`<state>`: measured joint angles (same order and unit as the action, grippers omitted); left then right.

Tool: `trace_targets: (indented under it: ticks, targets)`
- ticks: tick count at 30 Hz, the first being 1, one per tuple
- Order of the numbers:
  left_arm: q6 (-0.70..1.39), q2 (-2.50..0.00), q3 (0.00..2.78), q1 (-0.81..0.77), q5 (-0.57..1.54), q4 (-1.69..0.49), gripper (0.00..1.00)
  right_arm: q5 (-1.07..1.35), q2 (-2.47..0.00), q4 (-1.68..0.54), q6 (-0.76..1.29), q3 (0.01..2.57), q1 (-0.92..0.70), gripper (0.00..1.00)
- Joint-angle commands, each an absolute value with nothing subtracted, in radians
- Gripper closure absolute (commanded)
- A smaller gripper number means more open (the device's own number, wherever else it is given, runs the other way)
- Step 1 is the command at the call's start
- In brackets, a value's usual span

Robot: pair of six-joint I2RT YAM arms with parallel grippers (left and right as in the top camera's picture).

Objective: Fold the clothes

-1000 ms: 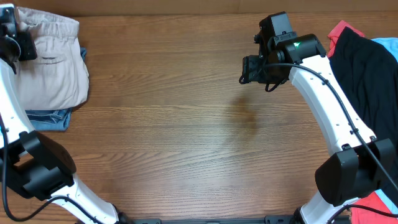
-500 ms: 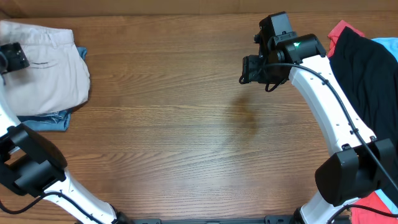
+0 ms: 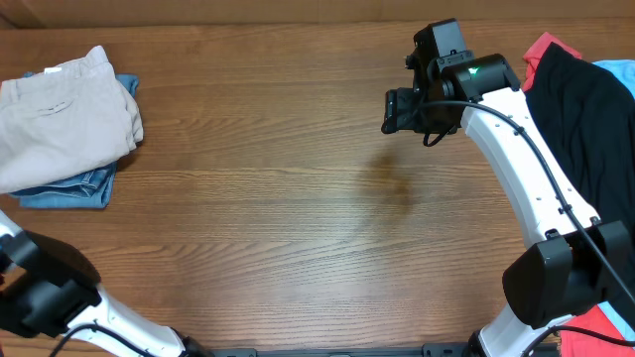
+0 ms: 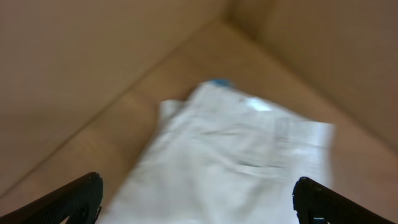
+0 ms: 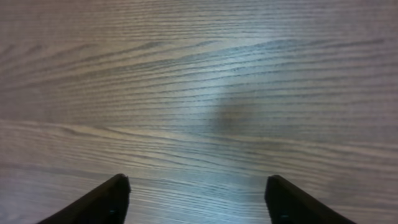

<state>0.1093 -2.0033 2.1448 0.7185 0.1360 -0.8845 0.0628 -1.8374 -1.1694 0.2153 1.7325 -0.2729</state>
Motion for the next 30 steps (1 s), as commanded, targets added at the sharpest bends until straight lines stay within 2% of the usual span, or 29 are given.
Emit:
trace_targets:
  ticks: [1,3,4,9,17,22,30]
  targets:
    - [0.107,-1.908,2.182,0.633,0.279,-0.916,0.00,0.054,-1.835,-1.164,0.216,1.741,-0.272,0.10]
    - [0.108,-1.894,2.182,0.579,0.278,-0.947,0.00,0.054,-1.835,-1.158,0.216,1.741,-0.272,0.01]
    - [0.108,-1.889,2.182,0.537,0.278,-0.972,0.00,0.054,-1.835,-1.148,0.216,1.741,-0.272,0.00]
    - [0.067,-1.893,2.181,0.353,0.269,-1.079,0.00,0.053,-1.835,-1.044,0.216,1.741,-0.272,0.00]
    - [-0.005,-1.894,2.181,0.070,0.123,-1.233,0.00,0.052,-1.835,-0.900,0.144,1.741,-0.267,0.00]
    - [0.039,-1.894,2.180,-0.018,0.122,-1.400,0.00,0.052,-1.834,-0.989,0.206,1.741,-0.255,0.00]
    - [0.086,-1.894,2.172,-0.067,0.091,-1.625,0.00,0.038,-1.813,-1.157,0.339,1.740,-0.251,0.00]
